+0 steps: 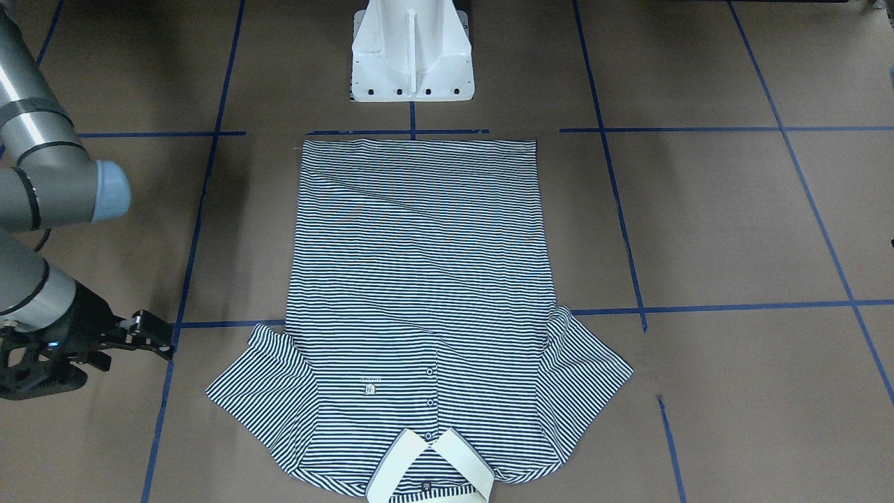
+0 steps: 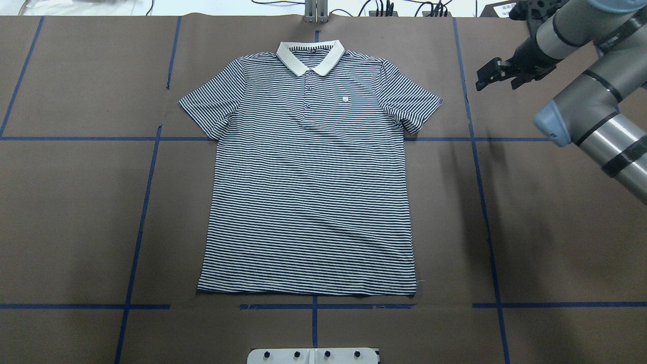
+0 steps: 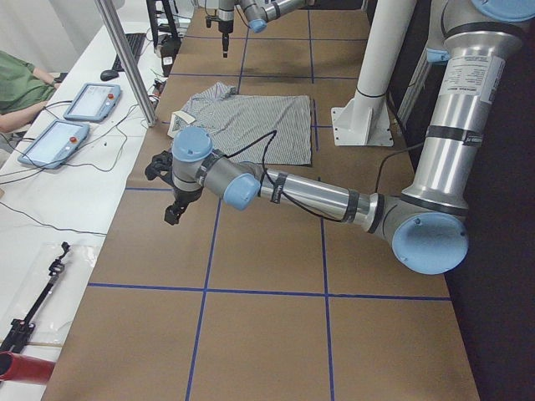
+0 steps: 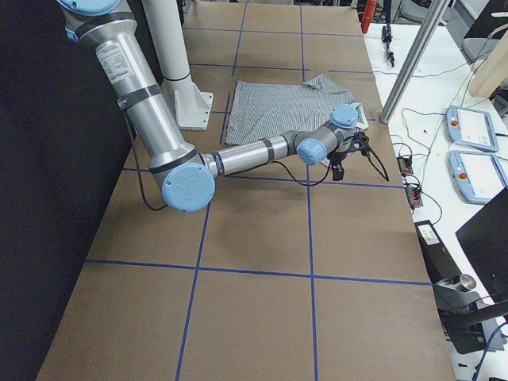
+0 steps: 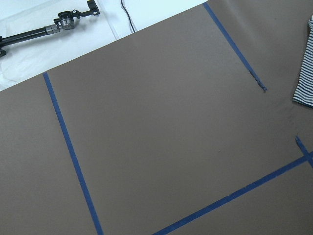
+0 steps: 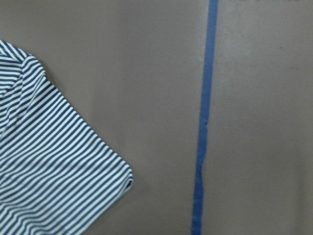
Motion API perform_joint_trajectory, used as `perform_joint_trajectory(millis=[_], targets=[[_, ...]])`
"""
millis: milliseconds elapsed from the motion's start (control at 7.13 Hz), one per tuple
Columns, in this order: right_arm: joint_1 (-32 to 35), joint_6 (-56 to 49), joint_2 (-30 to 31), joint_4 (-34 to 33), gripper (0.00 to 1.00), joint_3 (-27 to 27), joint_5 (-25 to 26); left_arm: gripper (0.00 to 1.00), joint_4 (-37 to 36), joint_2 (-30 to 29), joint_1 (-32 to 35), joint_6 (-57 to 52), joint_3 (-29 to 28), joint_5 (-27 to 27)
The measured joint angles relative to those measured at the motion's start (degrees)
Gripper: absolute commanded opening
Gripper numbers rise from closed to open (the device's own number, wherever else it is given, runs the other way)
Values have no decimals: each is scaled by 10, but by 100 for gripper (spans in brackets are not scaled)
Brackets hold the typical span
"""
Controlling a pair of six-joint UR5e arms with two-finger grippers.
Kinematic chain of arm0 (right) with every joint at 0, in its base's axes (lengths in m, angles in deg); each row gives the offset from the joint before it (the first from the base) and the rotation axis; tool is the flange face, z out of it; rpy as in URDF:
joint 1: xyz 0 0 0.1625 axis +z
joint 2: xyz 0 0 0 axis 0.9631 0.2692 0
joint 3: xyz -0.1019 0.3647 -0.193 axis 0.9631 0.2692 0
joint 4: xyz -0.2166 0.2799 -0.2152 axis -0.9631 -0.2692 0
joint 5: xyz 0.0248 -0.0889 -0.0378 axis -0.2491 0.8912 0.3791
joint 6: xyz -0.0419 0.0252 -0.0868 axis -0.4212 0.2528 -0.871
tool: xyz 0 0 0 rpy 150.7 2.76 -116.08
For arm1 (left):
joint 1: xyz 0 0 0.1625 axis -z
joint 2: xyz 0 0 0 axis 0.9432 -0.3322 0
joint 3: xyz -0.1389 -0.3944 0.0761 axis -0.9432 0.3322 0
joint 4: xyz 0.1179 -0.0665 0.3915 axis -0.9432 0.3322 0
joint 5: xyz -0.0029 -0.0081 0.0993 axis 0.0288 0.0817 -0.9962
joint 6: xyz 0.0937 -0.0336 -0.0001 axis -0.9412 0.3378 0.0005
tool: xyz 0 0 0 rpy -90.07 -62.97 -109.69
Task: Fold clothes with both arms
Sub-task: 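Move the right gripper to the sleeve nearest it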
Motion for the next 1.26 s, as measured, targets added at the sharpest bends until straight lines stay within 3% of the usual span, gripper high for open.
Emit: perform_joint_trajectory(millis=[561, 1122, 1262], targets=[[-59, 48, -74, 6, 96, 85, 87, 100, 35, 3, -2, 21, -3, 1], [-66, 47, -78, 6, 85, 110, 100, 100, 35, 2, -2, 36, -1, 3], [-66, 46, -78, 6, 57, 114, 102, 100, 35, 2, -2, 38, -1, 3]])
